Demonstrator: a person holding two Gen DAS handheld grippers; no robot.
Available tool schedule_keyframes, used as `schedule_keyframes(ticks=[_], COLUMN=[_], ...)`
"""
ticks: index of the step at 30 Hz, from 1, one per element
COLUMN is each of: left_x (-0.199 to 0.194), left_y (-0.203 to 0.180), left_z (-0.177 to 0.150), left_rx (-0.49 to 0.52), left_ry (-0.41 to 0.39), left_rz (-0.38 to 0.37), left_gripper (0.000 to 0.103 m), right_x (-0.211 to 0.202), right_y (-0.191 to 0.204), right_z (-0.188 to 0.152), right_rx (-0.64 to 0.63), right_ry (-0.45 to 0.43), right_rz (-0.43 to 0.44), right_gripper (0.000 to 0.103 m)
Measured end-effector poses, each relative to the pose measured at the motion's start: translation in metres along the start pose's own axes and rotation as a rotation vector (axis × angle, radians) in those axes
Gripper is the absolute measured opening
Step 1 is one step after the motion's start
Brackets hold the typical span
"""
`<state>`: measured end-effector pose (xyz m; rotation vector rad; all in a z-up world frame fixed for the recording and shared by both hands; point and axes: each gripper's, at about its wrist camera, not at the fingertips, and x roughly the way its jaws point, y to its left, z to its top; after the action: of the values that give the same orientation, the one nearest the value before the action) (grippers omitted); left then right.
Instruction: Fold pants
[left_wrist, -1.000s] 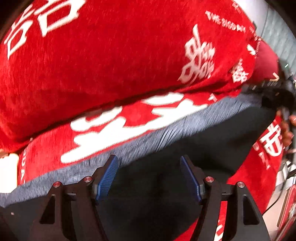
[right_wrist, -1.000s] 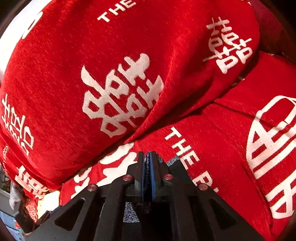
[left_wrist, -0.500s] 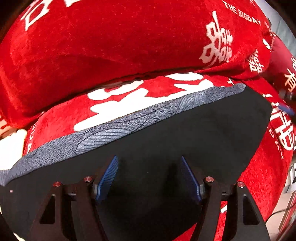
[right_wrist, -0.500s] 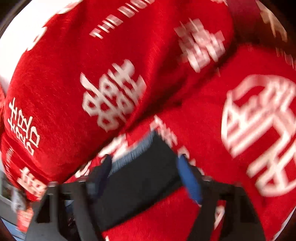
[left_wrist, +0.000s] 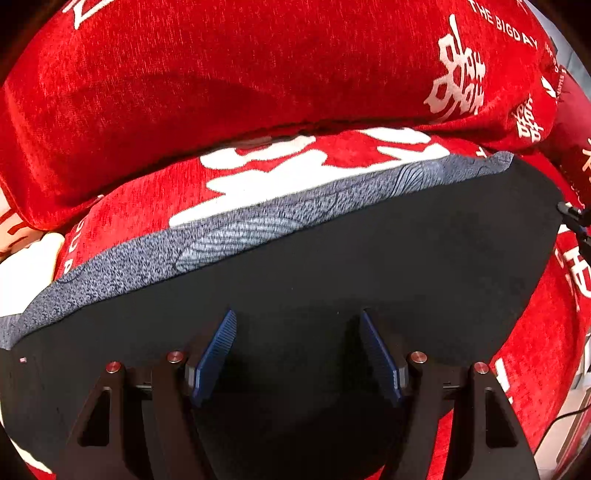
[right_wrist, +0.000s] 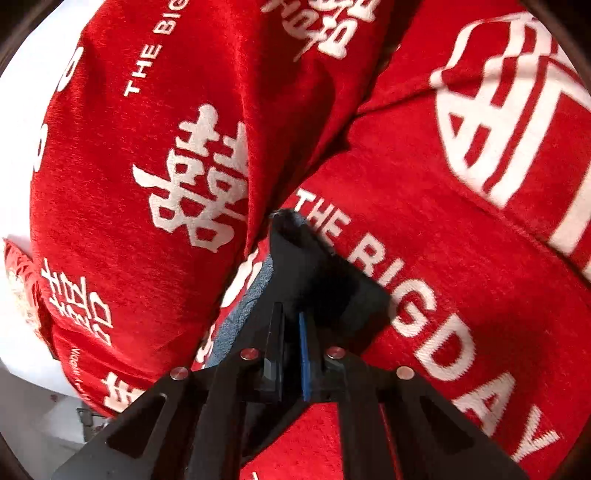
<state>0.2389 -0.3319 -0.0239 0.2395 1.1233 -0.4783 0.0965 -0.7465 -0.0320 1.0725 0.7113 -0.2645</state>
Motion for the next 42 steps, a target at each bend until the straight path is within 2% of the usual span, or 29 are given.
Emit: schedule_keyframes(ticks=[1, 4, 5, 6, 7, 8, 13, 15, 16, 18, 19, 21, 26, 30, 33, 36, 37, 39, 40, 42], left_x=[-0.001, -0.002, -0.002, -0.002, -0.001, -0.001, 0.0, 0.001, 0.002, 0.004, 0.003, 0.001, -0.011, -0.02, -0.016, -0.014, -0.014, -0.017, -0.02, -0.029], left_y=[0.0, -0.001, -0.001, 0.0, 0.0, 0.0, -0.002, -0.002, 0.0, 0.005, 0.007, 0.005, -0.007, -0.01, -0.009, -0.008, -0.008, -0.006, -0.002, 0.01], left_z=[-0.001, -0.002, -0.002, -0.002, -0.002, -0.002, -0.003, -0.004, -0.004, -0.005, -0.005, -0.007, -0.021, -0.031, -0.035, -0.035, -0.035, -0.033, -0.031, -0.027], left_rx=[0.004, 0.02, 0.021, 0.02, 0.02, 0.019, 0.027, 0.039, 0.039, 0.017, 0.011, 0.031, 0.106, 0.115, 0.118, 0.123, 0.122, 0.113, 0.102, 0.065], left_ry=[-0.009, -0.015, -0.017, -0.018, -0.019, -0.021, -0.027, -0.034, -0.036, -0.032, -0.026, -0.02, -0.023, -0.016, -0.002, -0.005, -0.001, 0.006, -0.002, -0.031], left_rz=[0.0, -0.002, -0.004, -0.006, -0.007, -0.006, 0.001, 0.016, 0.017, -0.013, -0.022, -0.024, -0.087, -0.134, -0.12, -0.109, -0.103, -0.081, -0.079, -0.084], left_gripper=[0.07, 0.07, 0.07, 0.07, 0.07, 0.07, 0.071, 0.079, 0.081, 0.081, 0.081, 0.081, 0.081, 0.081, 0.081, 0.081, 0.081, 0.081, 0.081, 0.081], right_x=[0.0, -0.01, -0.013, -0.014, -0.014, -0.011, 0.007, 0.021, 0.026, 0.032, 0.031, 0.02, -0.02, -0.042, -0.036, -0.013, -0.007, -0.012, -0.018, -0.038], right_y=[-0.006, -0.021, -0.024, -0.026, -0.027, -0.03, -0.033, -0.028, -0.025, -0.019, -0.018, -0.01, 0.013, 0.009, -0.01, -0.029, -0.036, -0.046, -0.047, -0.043], right_z=[0.0, -0.003, -0.005, -0.008, -0.009, -0.01, -0.005, -0.001, 0.001, 0.004, 0.004, 0.001, -0.009, -0.02, -0.022, -0.02, -0.02, -0.023, -0.024, -0.026], right_rx=[0.027, 0.07, 0.075, 0.077, 0.078, 0.081, 0.118, 0.125, 0.118, 0.097, 0.093, 0.058, -0.013, -0.028, -0.016, -0.026, -0.004, 0.065, 0.084, 0.069], right_ry=[0.013, 0.007, 0.008, 0.013, 0.015, 0.021, 0.015, 0.028, 0.03, 0.04, 0.039, 0.004, -0.046, -0.064, -0.043, 0.007, 0.023, 0.0, -0.014, -0.057], right_rz=[-0.016, 0.075, 0.101, 0.109, 0.101, 0.095, 0.222, 0.218, 0.196, 0.132, 0.12, 0.148, 0.228, 0.243, 0.183, 0.065, 0.034, 0.05, 0.03, -0.041], right_gripper=[0.008, 0.018, 0.034, 0.043, 0.057, 0.059, 0.059, 0.059, 0.054, 0.02, 0.014, 0.013, 0.013, 0.013, 0.013, 0.013, 0.019, 0.022, 0.031, 0.037])
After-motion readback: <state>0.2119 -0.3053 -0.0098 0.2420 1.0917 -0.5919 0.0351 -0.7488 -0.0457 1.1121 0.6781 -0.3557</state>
